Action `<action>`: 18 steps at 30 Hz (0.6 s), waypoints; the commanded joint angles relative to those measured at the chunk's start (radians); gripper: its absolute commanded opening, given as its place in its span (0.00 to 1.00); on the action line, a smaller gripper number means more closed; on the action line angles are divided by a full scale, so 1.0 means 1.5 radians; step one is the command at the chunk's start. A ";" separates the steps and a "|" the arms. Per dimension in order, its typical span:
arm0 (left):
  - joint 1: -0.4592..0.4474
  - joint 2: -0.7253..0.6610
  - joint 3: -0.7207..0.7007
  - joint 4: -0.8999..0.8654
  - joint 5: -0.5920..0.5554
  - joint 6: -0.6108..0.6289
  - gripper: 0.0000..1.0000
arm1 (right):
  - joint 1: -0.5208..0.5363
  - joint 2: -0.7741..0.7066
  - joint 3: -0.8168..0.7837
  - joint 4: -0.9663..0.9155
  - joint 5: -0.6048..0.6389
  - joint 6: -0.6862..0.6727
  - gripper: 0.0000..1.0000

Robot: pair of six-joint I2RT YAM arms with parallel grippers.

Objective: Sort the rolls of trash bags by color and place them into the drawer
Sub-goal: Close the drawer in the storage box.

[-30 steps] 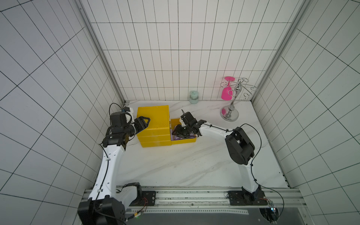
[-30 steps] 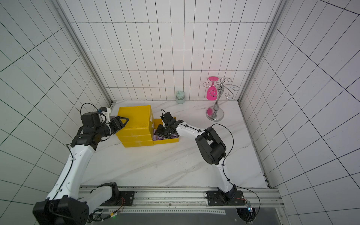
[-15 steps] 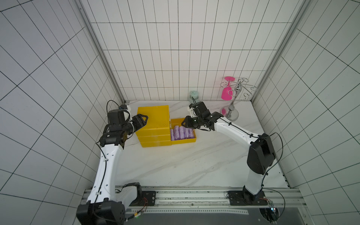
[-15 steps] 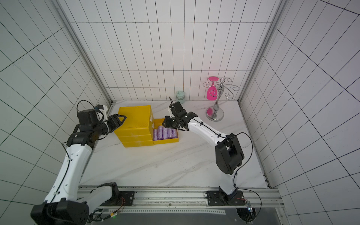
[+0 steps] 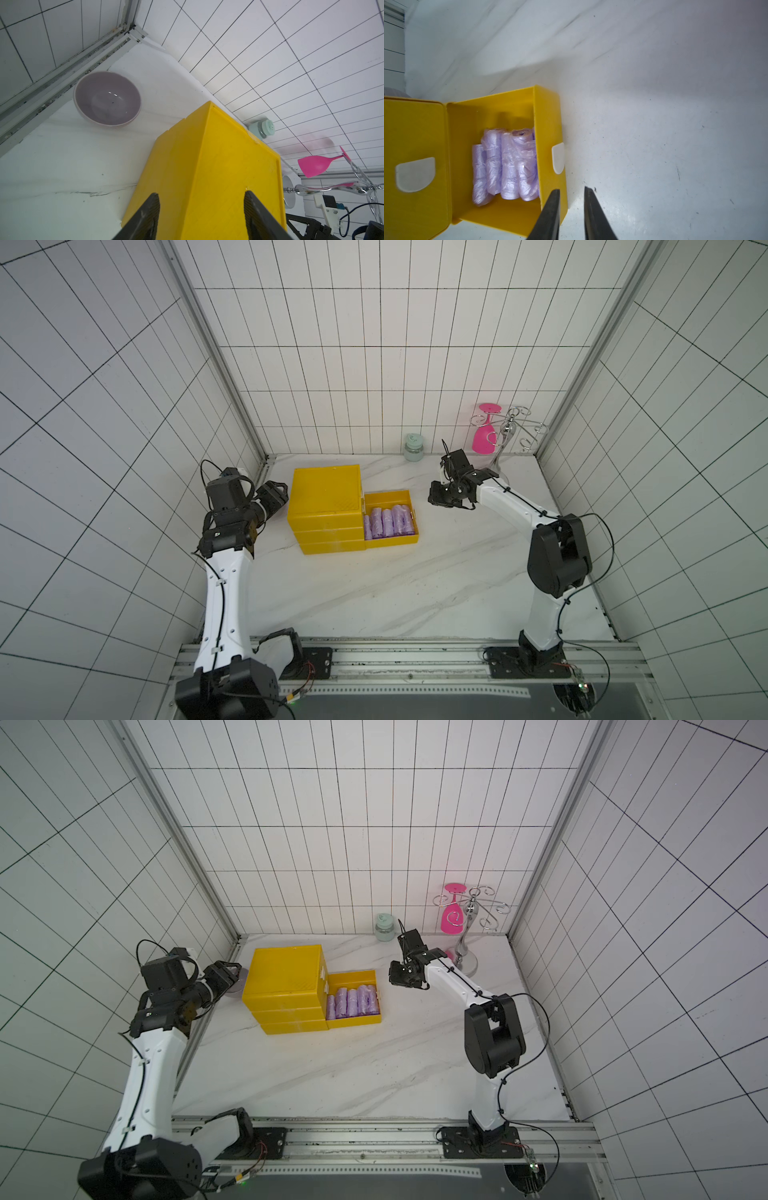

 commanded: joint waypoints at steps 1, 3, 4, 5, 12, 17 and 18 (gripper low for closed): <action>0.020 0.023 -0.033 0.043 0.022 -0.020 0.63 | -0.011 0.040 0.004 -0.010 -0.007 -0.006 0.22; 0.030 0.035 -0.051 0.065 0.034 -0.030 0.62 | -0.013 0.060 0.012 -0.006 -0.014 -0.005 0.22; 0.033 0.042 -0.057 0.073 0.038 -0.034 0.62 | -0.015 0.071 0.019 -0.004 -0.018 -0.004 0.22; 0.036 0.050 -0.060 0.079 0.042 -0.036 0.62 | -0.015 0.081 0.025 -0.003 -0.022 -0.004 0.22; 0.041 0.125 -0.043 0.077 0.098 -0.033 0.57 | -0.015 0.140 0.061 0.005 -0.058 0.008 0.21; 0.041 0.148 -0.049 0.092 0.114 -0.037 0.54 | -0.015 0.166 0.080 0.011 -0.083 0.017 0.21; 0.040 0.150 -0.050 0.094 0.114 -0.035 0.54 | -0.015 0.171 0.085 0.011 -0.089 0.019 0.21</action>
